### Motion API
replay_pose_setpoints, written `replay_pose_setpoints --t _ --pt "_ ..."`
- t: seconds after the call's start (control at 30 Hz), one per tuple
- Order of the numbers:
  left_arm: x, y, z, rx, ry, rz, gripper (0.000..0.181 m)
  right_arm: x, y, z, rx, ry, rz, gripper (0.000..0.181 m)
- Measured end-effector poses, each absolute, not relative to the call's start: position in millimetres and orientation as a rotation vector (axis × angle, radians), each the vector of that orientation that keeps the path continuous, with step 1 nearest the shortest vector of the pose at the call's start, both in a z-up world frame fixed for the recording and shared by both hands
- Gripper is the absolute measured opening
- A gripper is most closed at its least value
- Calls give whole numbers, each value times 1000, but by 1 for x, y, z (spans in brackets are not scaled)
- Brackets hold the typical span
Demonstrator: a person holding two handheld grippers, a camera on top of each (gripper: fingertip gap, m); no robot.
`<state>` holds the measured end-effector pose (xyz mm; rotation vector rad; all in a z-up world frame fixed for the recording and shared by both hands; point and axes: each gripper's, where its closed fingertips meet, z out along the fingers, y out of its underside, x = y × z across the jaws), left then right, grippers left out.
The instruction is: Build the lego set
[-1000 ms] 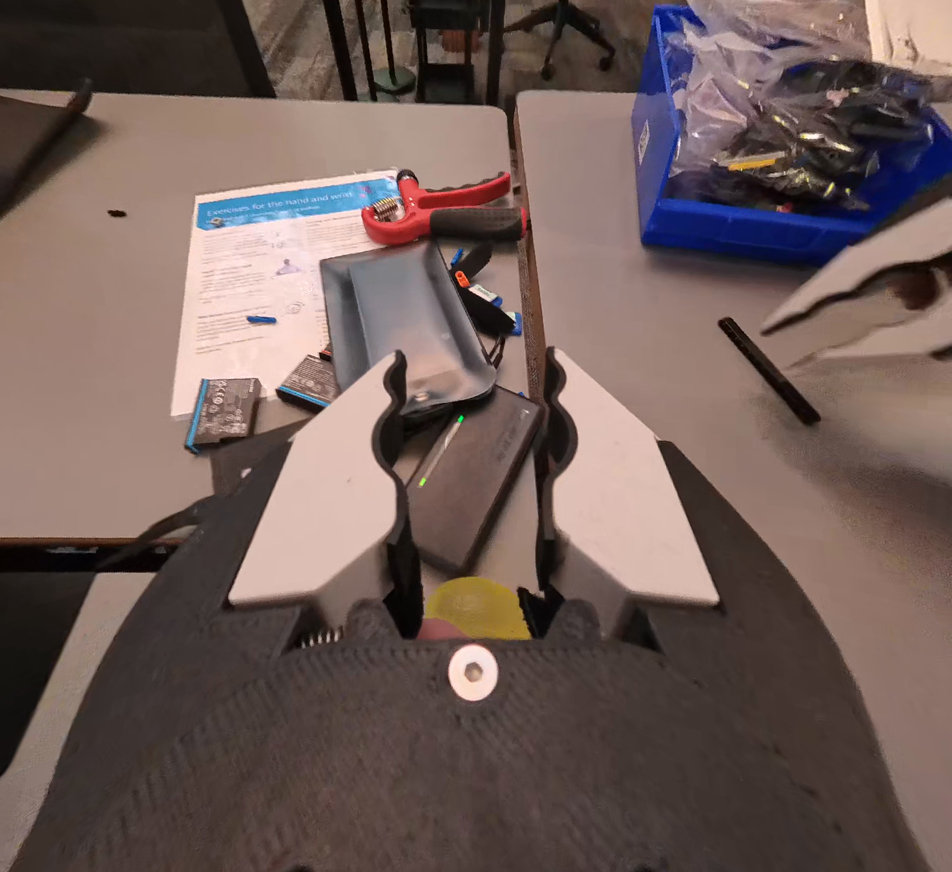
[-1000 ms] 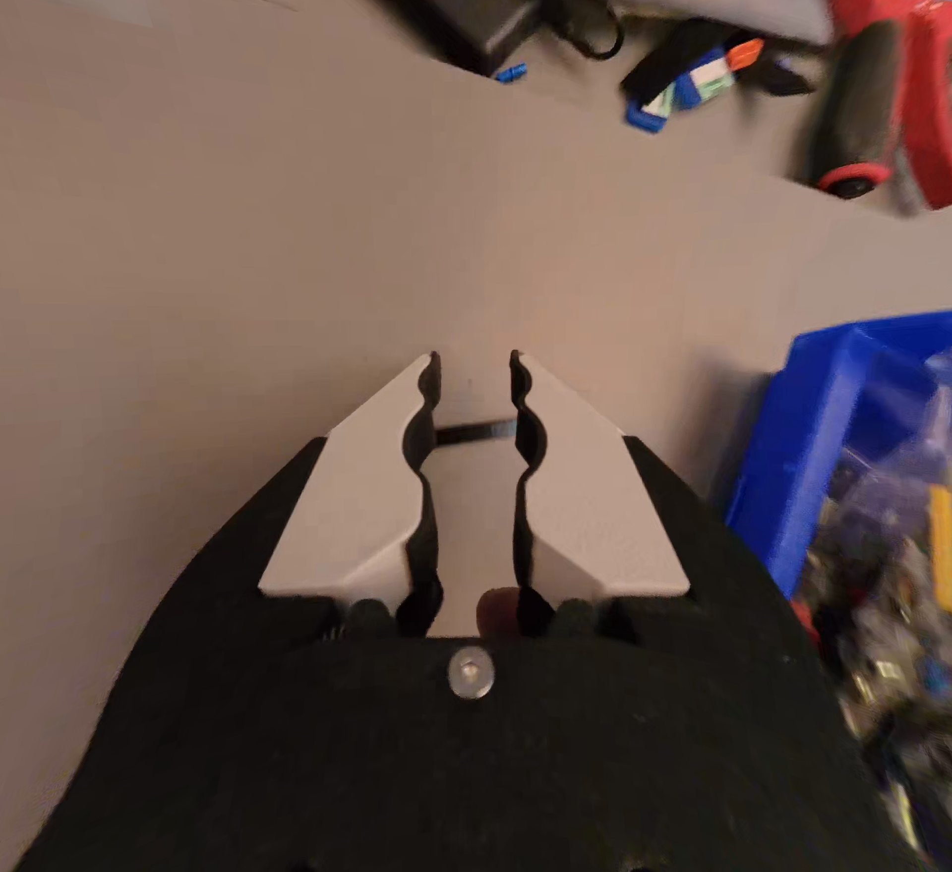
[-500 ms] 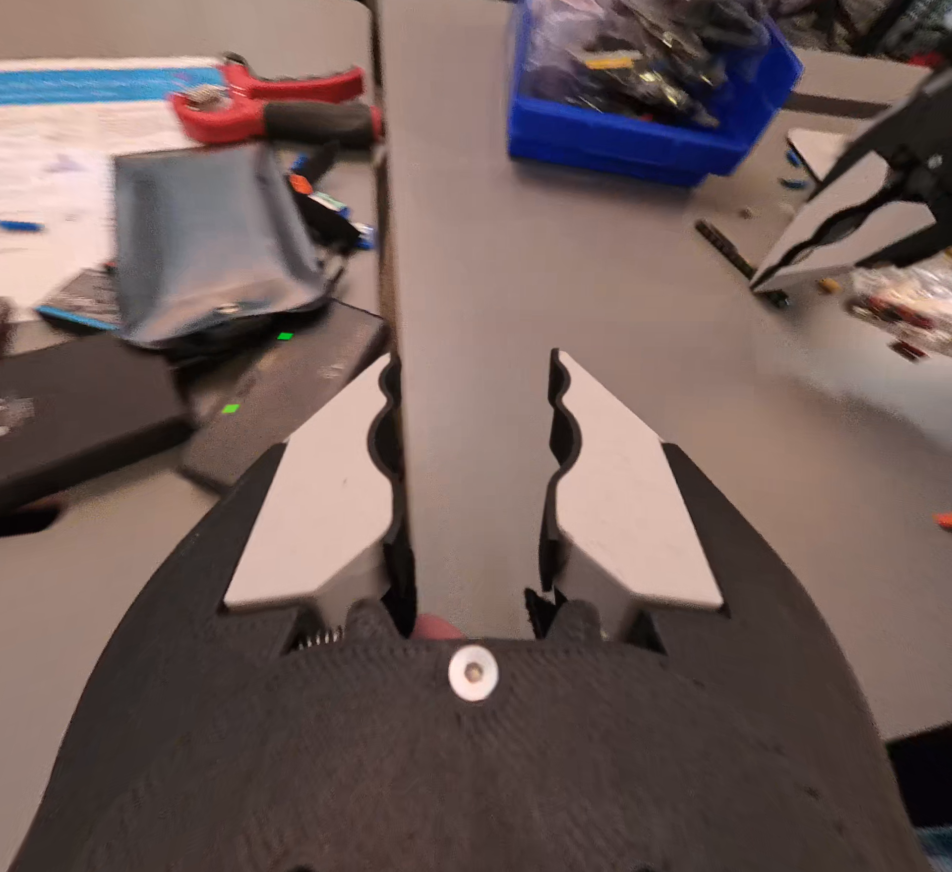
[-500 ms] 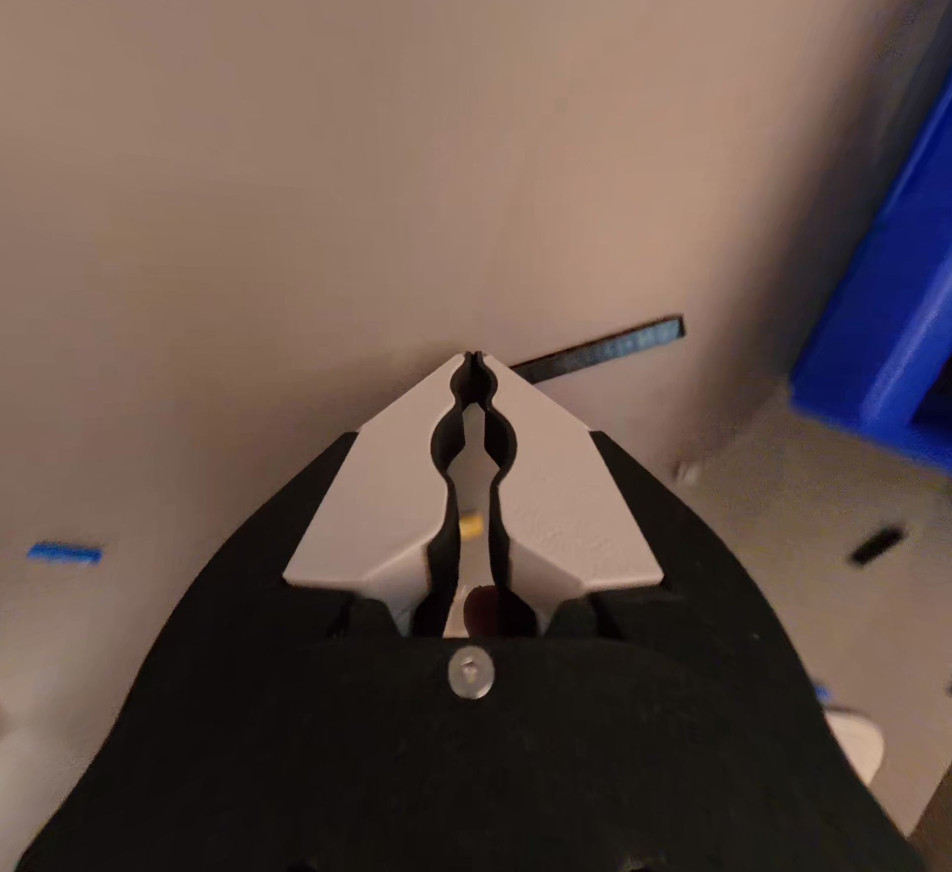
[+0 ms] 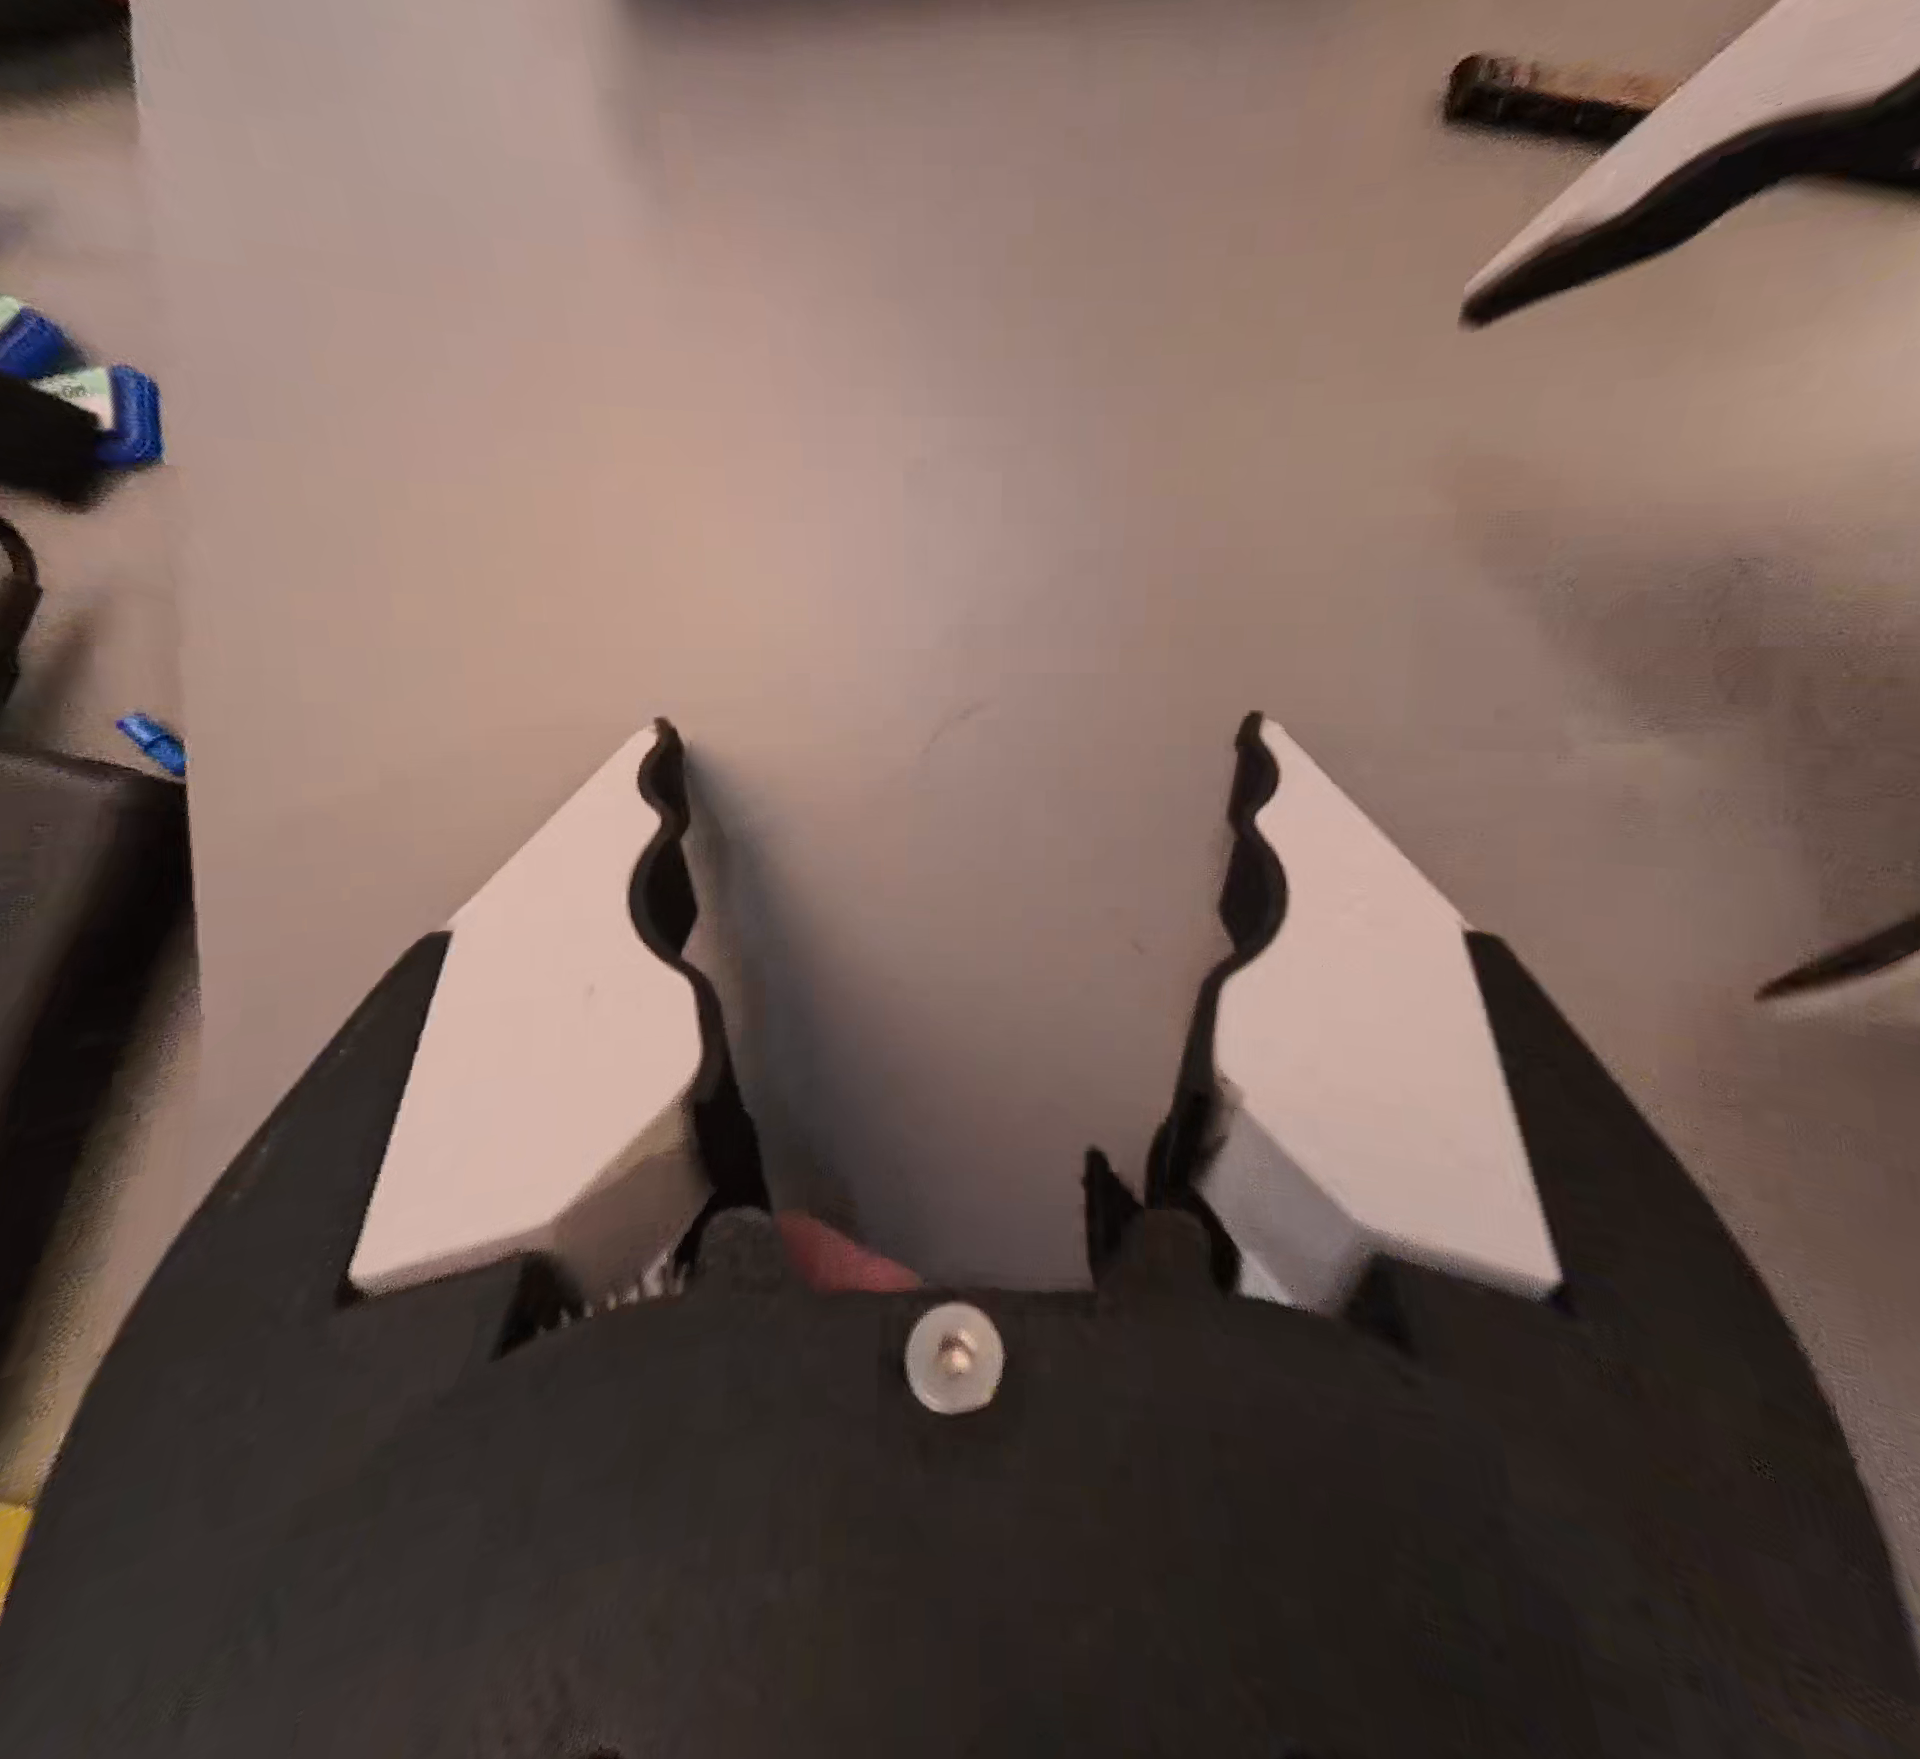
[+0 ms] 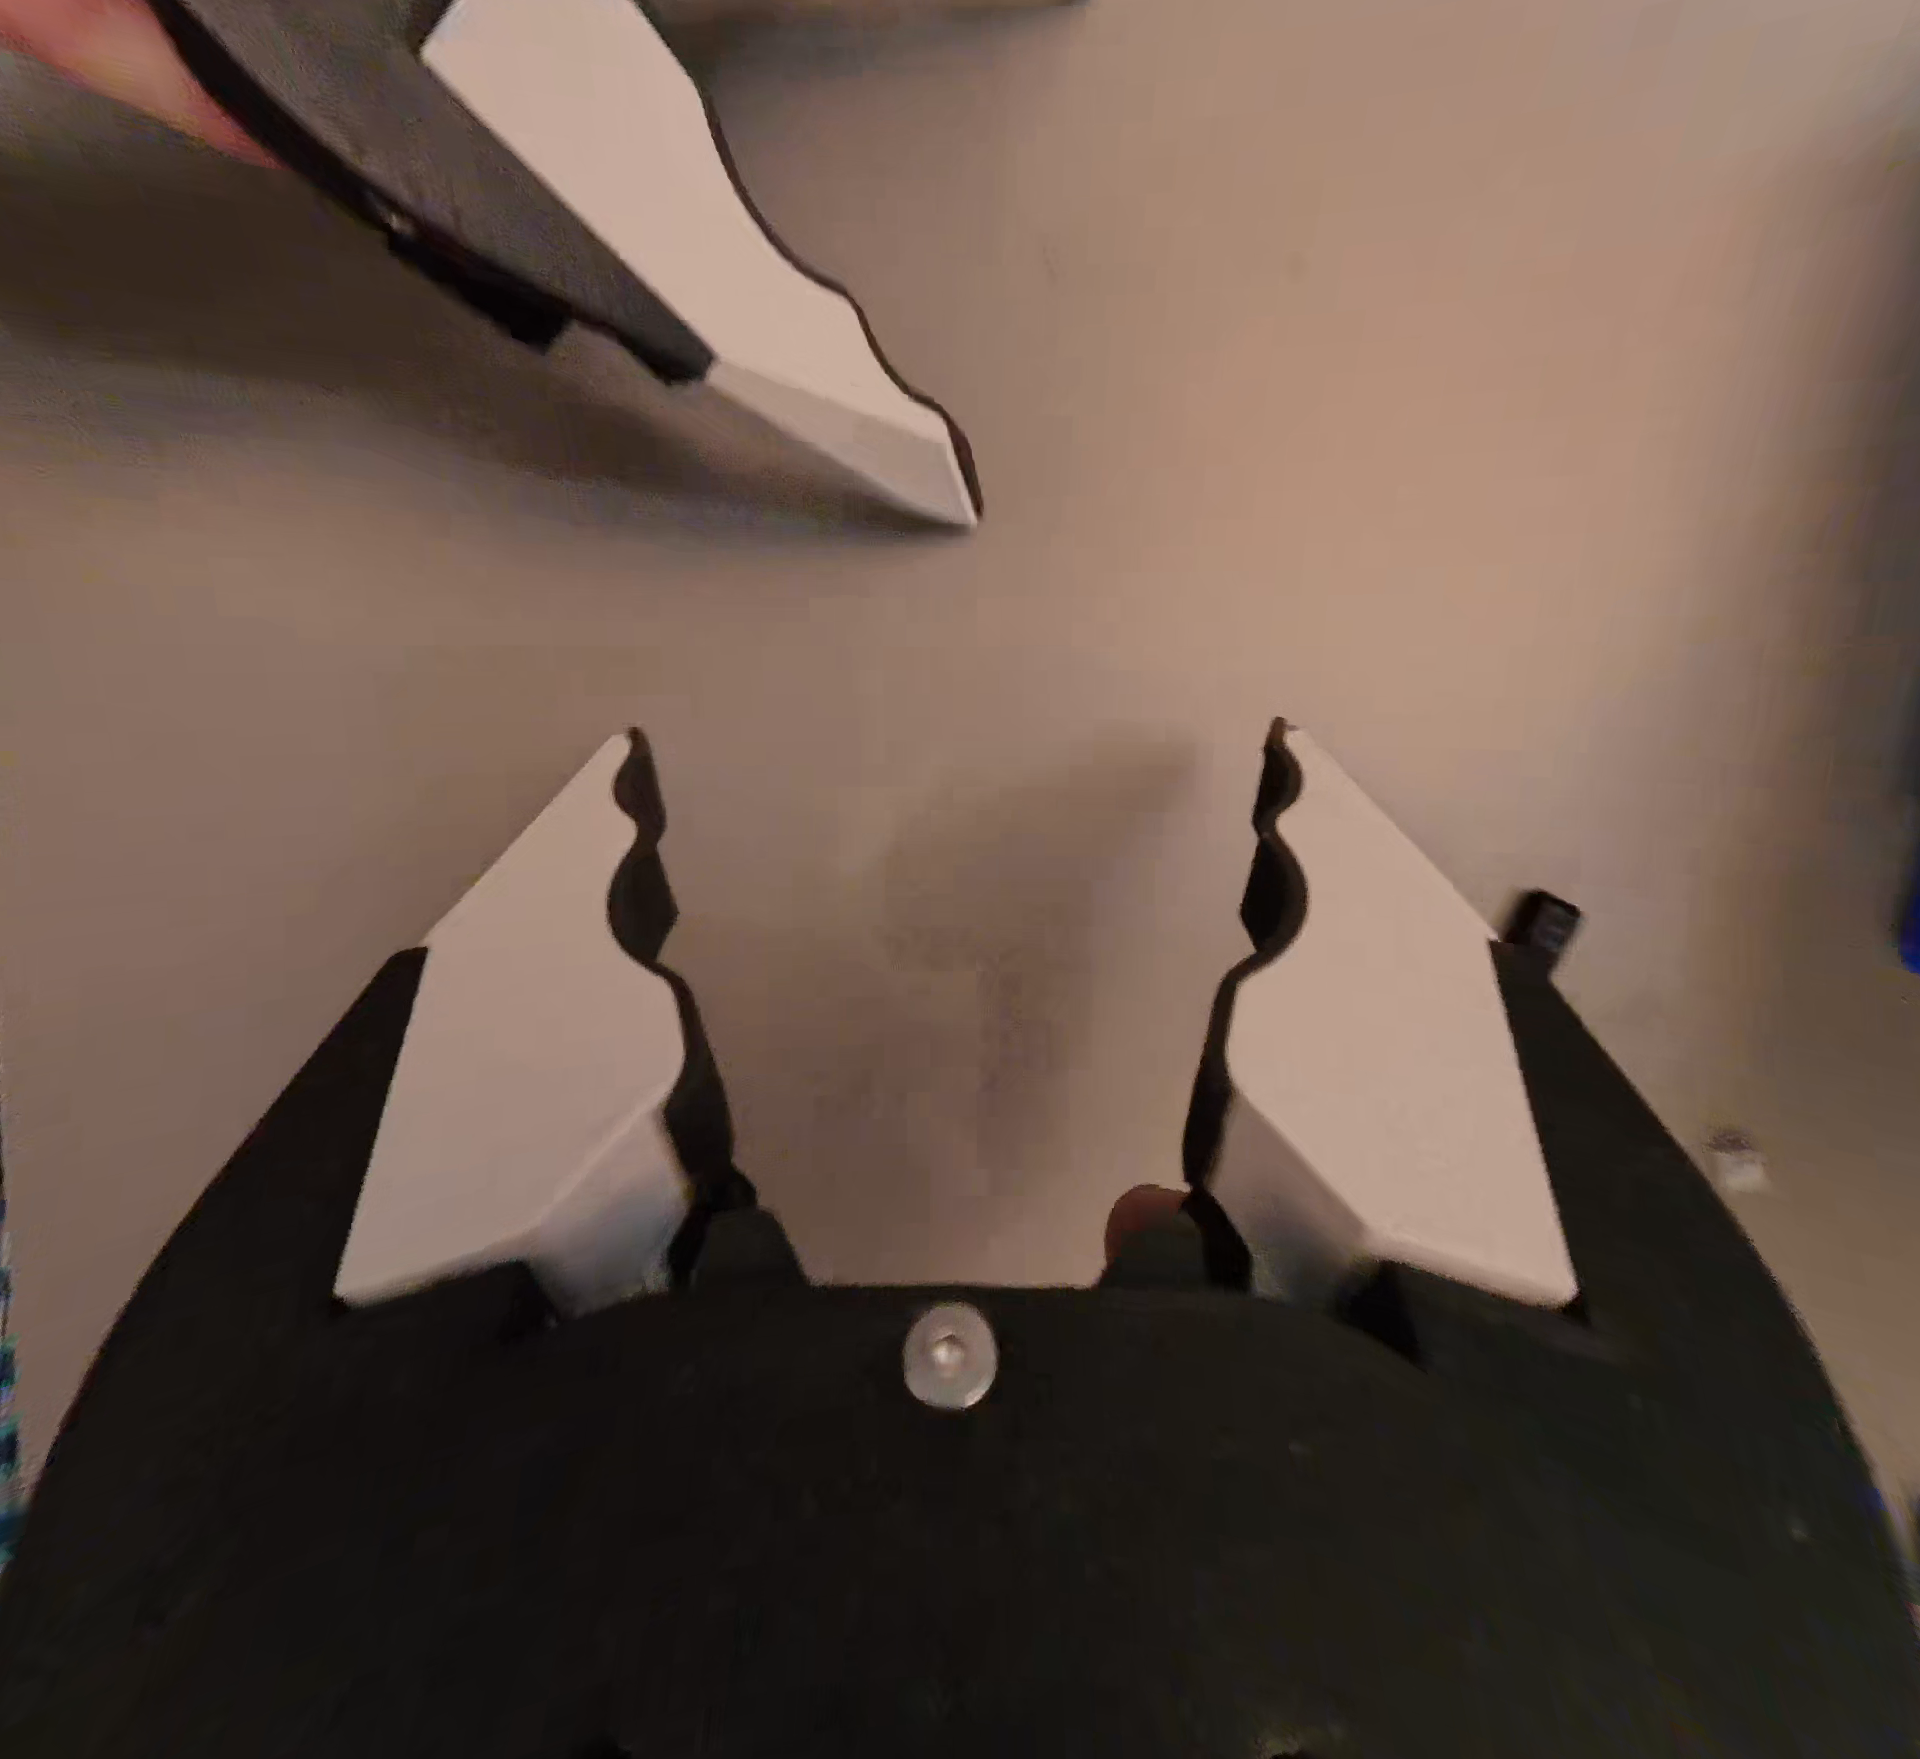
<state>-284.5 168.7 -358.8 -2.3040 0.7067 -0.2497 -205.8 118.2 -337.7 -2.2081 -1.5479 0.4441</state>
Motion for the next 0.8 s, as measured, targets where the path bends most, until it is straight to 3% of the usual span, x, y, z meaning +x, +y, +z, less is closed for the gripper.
replay_pose_setpoints --t 0.1,0.33,0.43,0.47,0.6,0.7,0.8 --pt "-282 172 -360 -2316 672 -263 104 -213 120 -350 -2252 -1437 435 118" --pt "-297 185 -356 -2319 424 -137 82 -204 132 -366 -2268 -1147 378 155" --pt "-308 184 -354 -2314 355 -69 49 -204 141 -365 -2261 -995 347 154" --pt "-308 184 -355 -2317 348 -87 46 -203 144 -366 -2272 -944 337 155" --pt "-304 182 -356 -2325 363 -135 59 -201 145 -366 -2282 -858 322 155" --pt "-329 184 -357 -2338 208 15 113 -201 138 -366 -2278 -859 332 155" --pt "-328 178 -360 -2366 199 -86 110 -201 138 -366 -2277 -860 335 155"
